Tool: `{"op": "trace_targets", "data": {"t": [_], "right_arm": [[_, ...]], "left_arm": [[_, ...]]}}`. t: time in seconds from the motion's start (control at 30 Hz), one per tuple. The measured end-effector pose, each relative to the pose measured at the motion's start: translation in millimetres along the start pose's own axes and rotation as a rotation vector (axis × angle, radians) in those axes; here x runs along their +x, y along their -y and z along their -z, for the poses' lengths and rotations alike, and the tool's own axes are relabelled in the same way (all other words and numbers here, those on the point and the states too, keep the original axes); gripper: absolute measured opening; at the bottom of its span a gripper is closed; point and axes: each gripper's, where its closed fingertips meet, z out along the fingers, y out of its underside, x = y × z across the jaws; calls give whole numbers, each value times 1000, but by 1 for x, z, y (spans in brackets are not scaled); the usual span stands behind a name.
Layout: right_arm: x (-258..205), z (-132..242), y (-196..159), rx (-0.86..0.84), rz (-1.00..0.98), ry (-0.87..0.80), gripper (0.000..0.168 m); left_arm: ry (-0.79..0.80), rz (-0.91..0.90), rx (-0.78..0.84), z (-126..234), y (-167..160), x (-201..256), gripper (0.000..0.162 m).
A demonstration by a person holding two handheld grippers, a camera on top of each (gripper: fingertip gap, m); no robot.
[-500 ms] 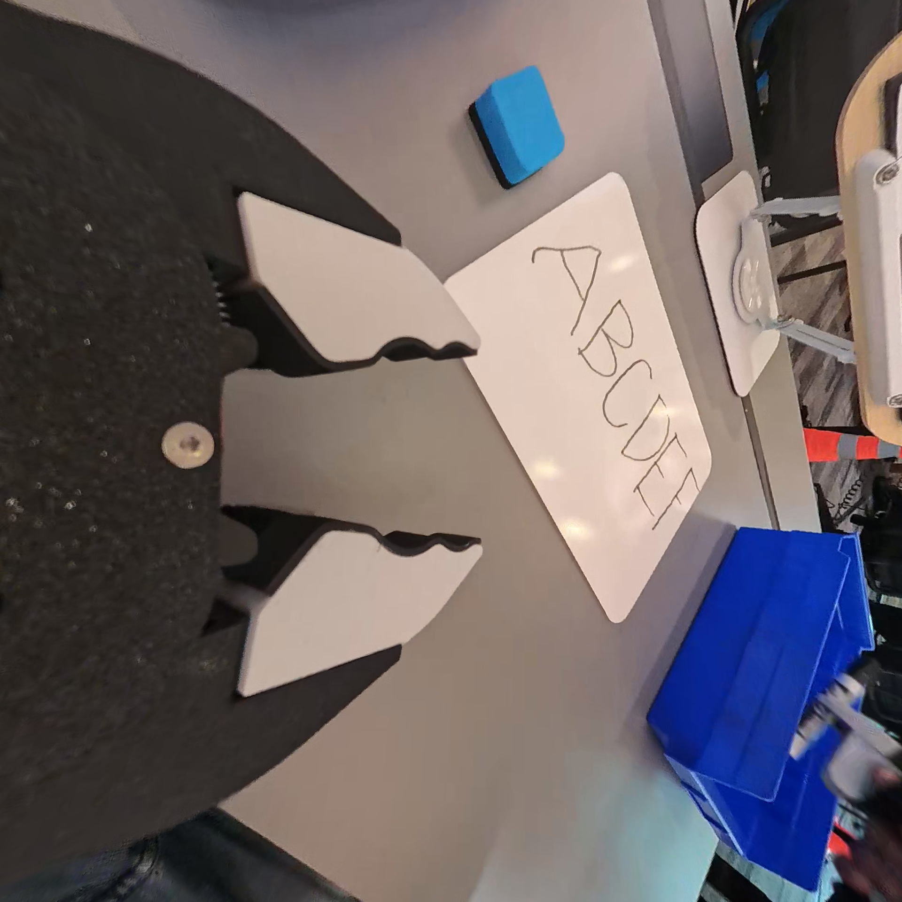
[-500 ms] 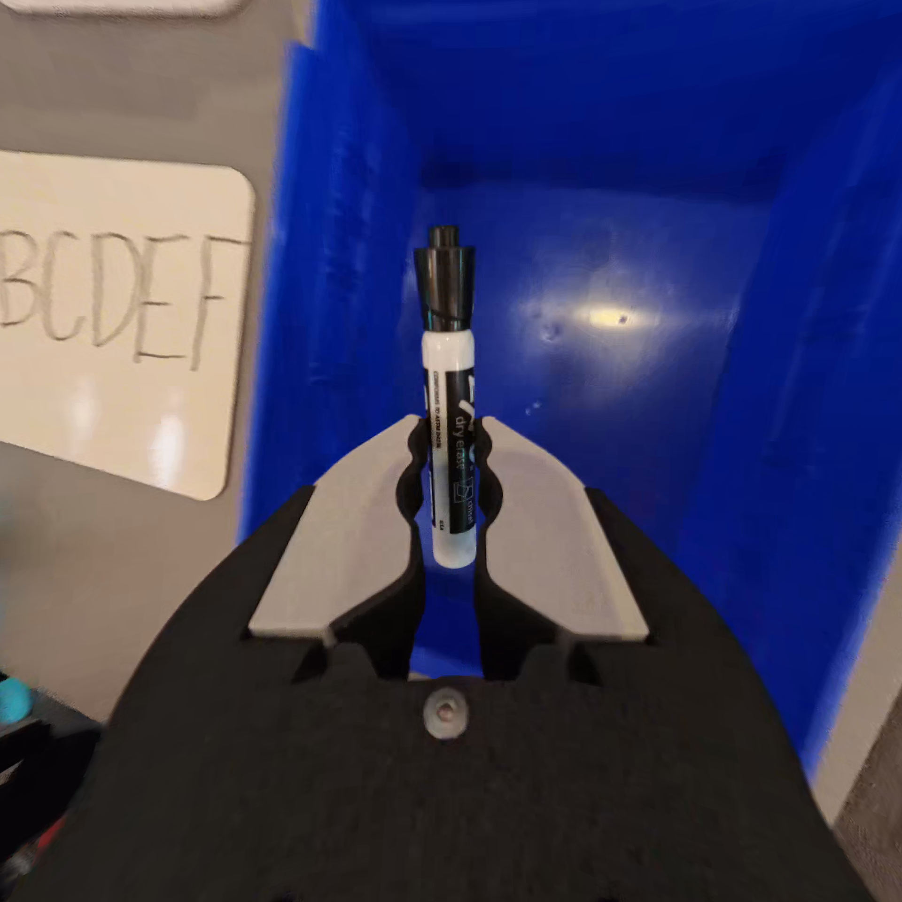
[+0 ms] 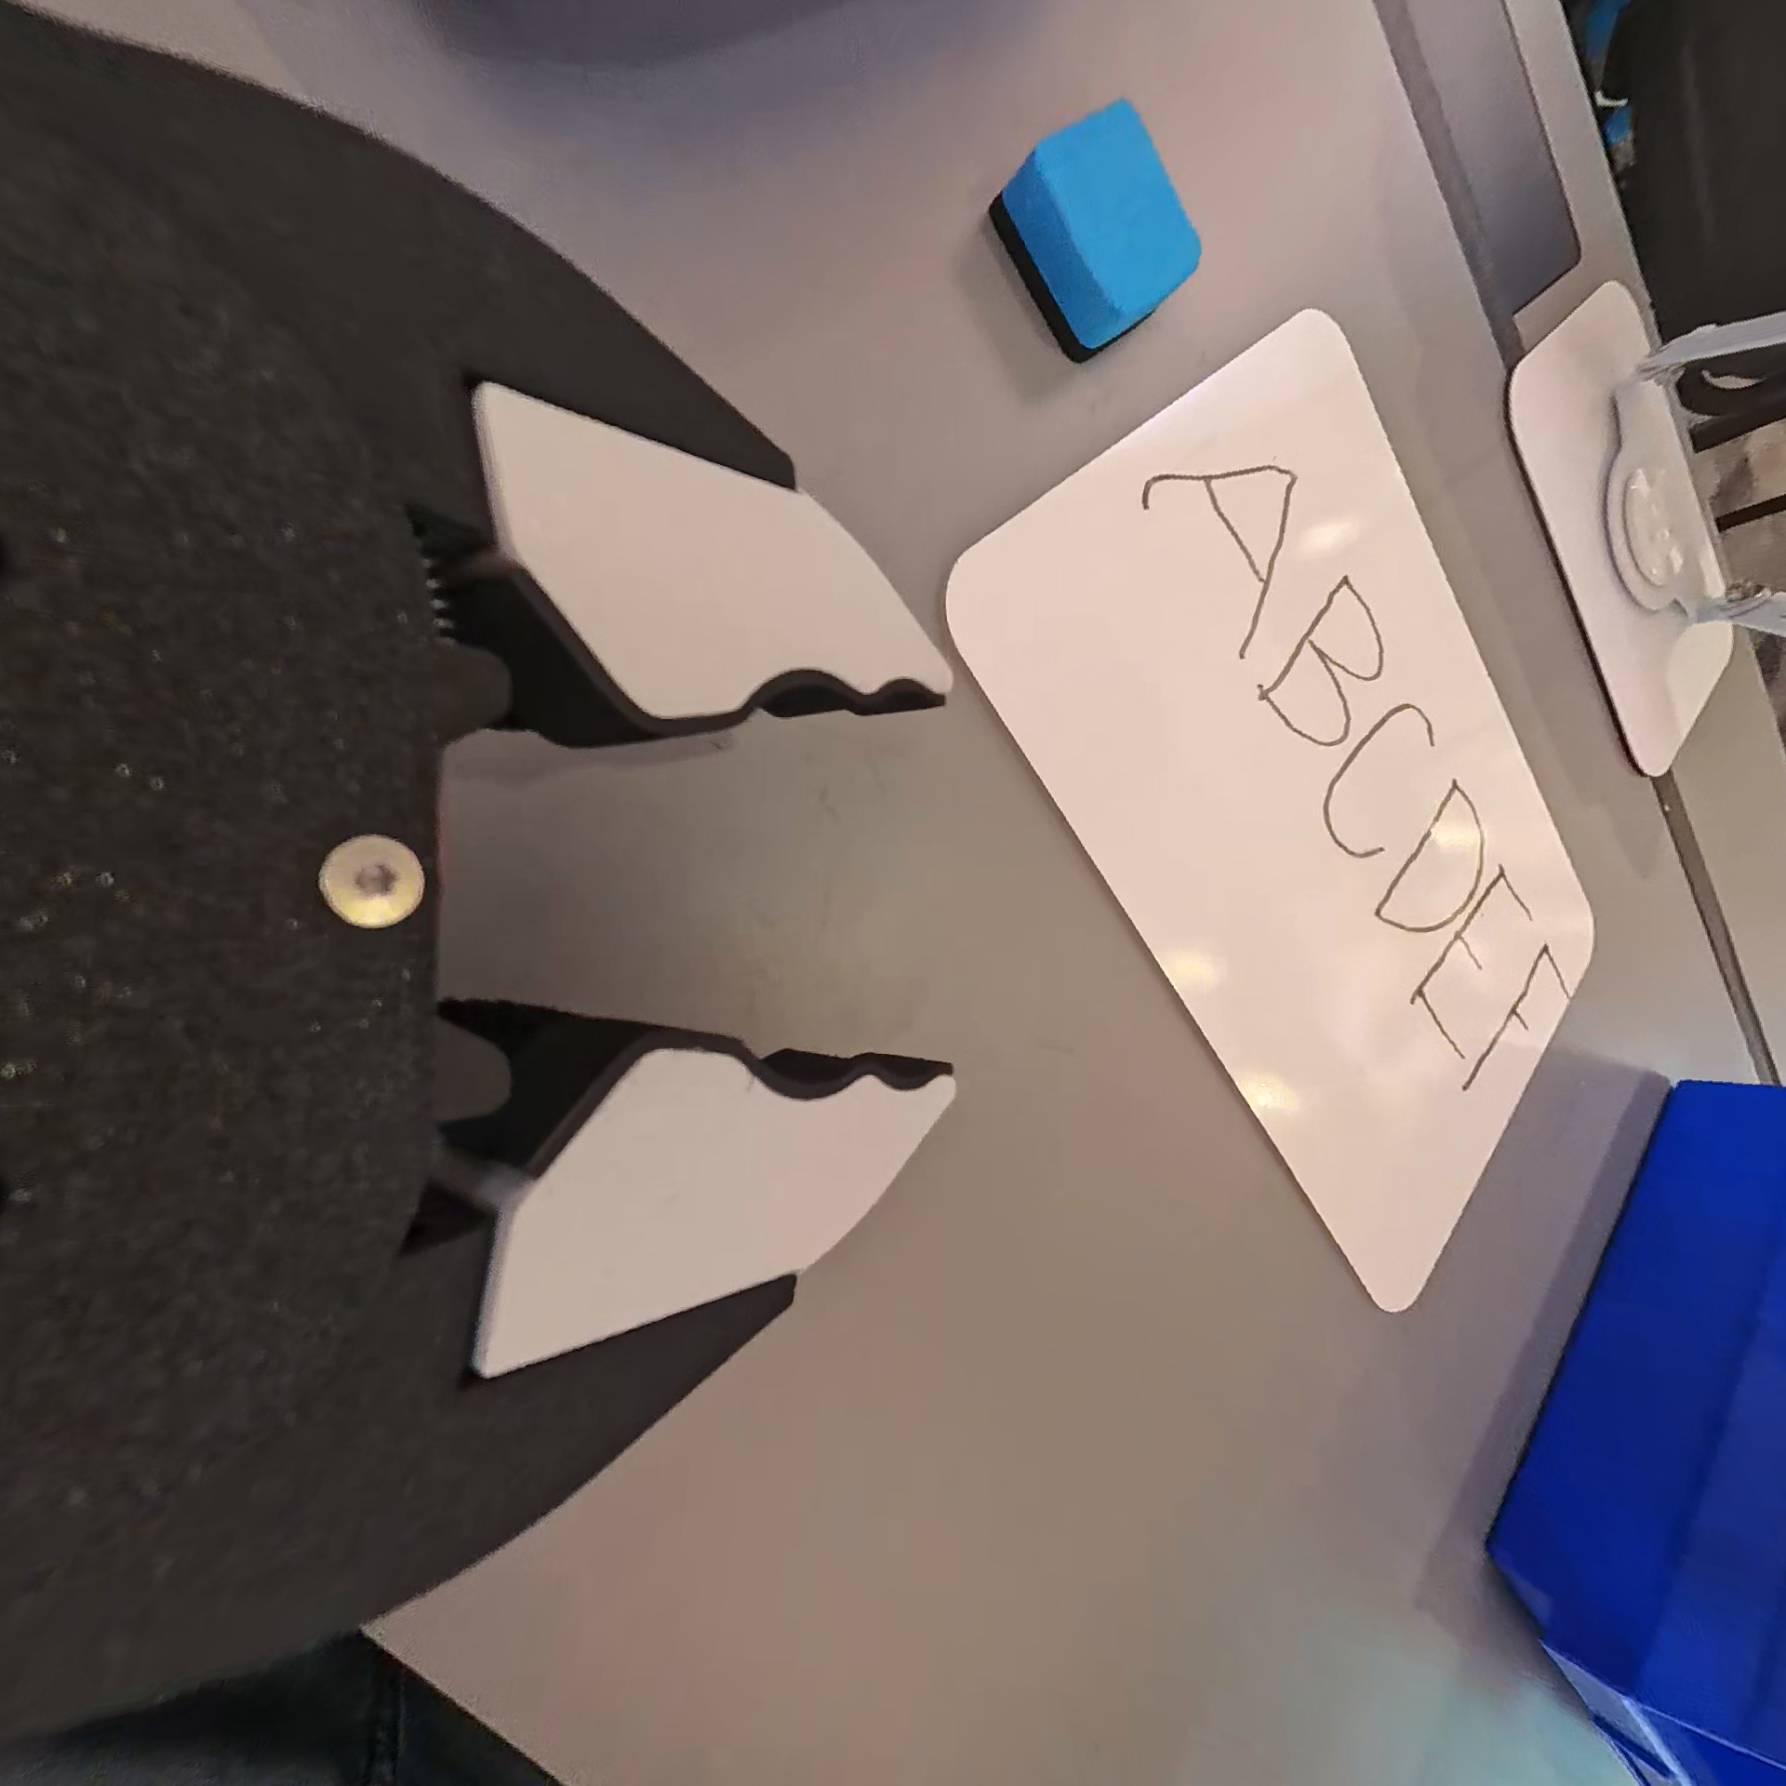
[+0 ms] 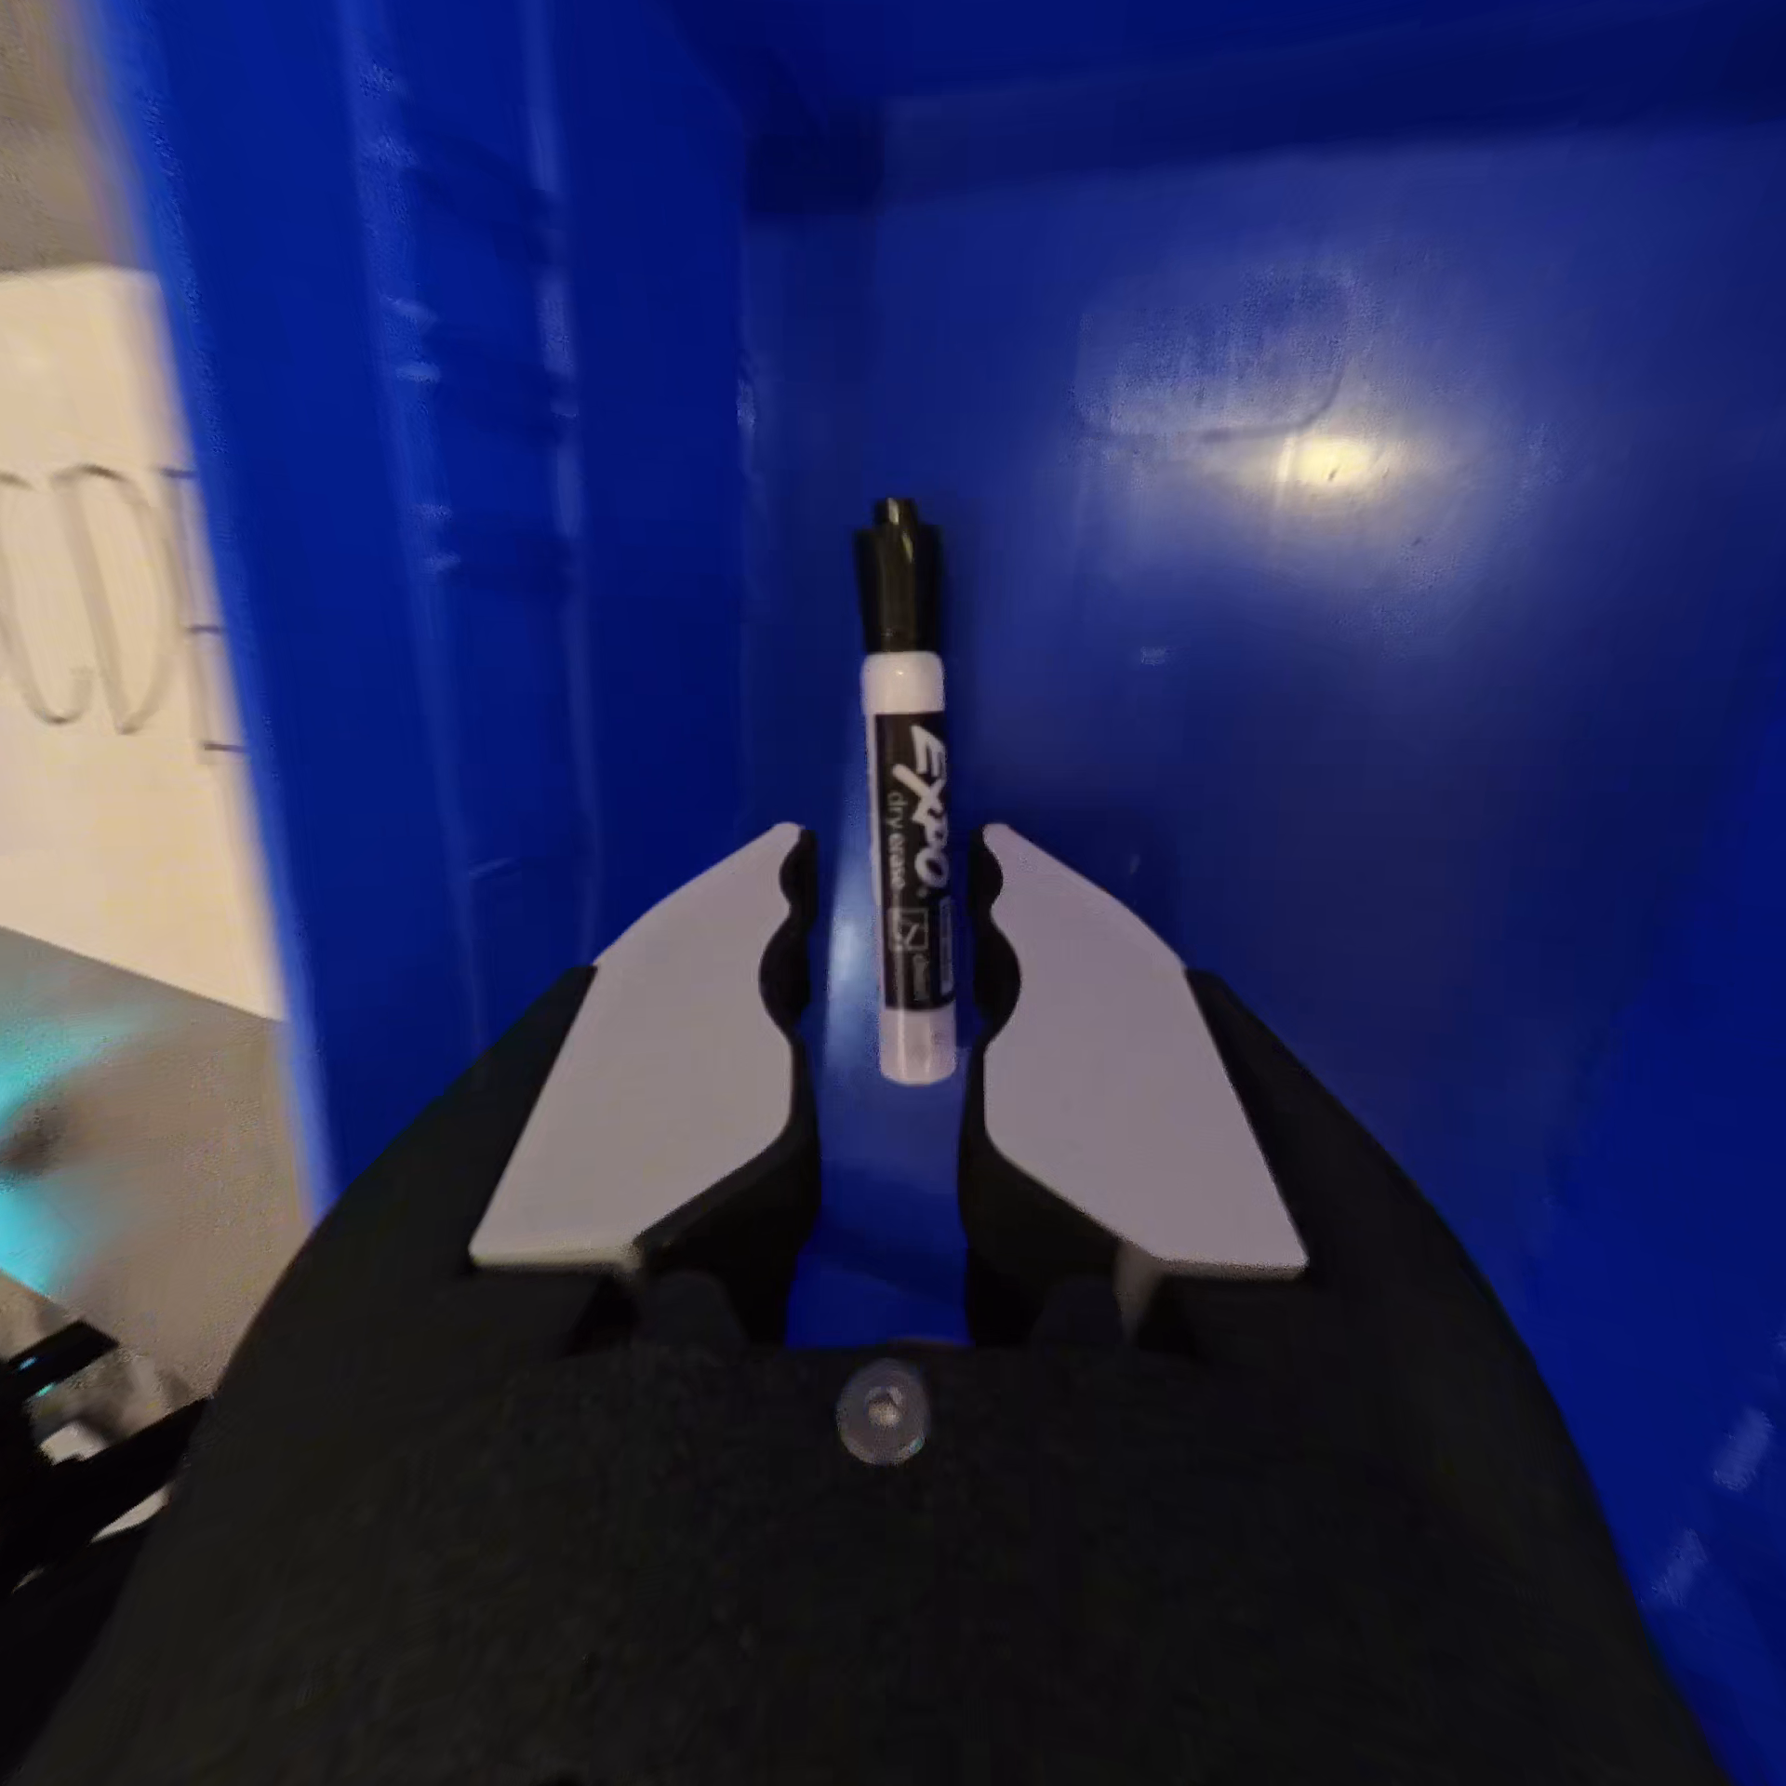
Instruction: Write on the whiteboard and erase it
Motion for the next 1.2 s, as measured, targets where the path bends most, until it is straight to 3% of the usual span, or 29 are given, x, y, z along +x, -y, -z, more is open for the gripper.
{"op": "trace_targets", "data": {"t": [0.17,0.23,0.3,0.4,0.5,0.57,0.7,1.0,1.2], "right_arm": [[-48,101,-4,488,240,-41,39],[-99,130,-32,678,376,34,39],[-163,129,-76,788,508,230,42],[-232,81,-145,765,650,448,49],[-246,22,-180,727,801,324,52],[-245,3,-190,711,891,189,51],[-251,-3,-201,713,1029,87,47],[-259,3,-209,682,964,231,51],[-253,12,-204,703,940,227,51]], "left_arm": [[2,25,11,3,0,-4,66],[-2,33,16,4,-1,-4,65],[-22,48,19,2,-1,-1,64],[-59,78,35,1,1,6,63],[-89,88,49,1,4,13,63],[-95,81,48,1,5,16,63],[-131,64,38,1,2,22,63],[-253,84,61,10,12,32,61],[-174,255,167,50,61,-43,61]]}}
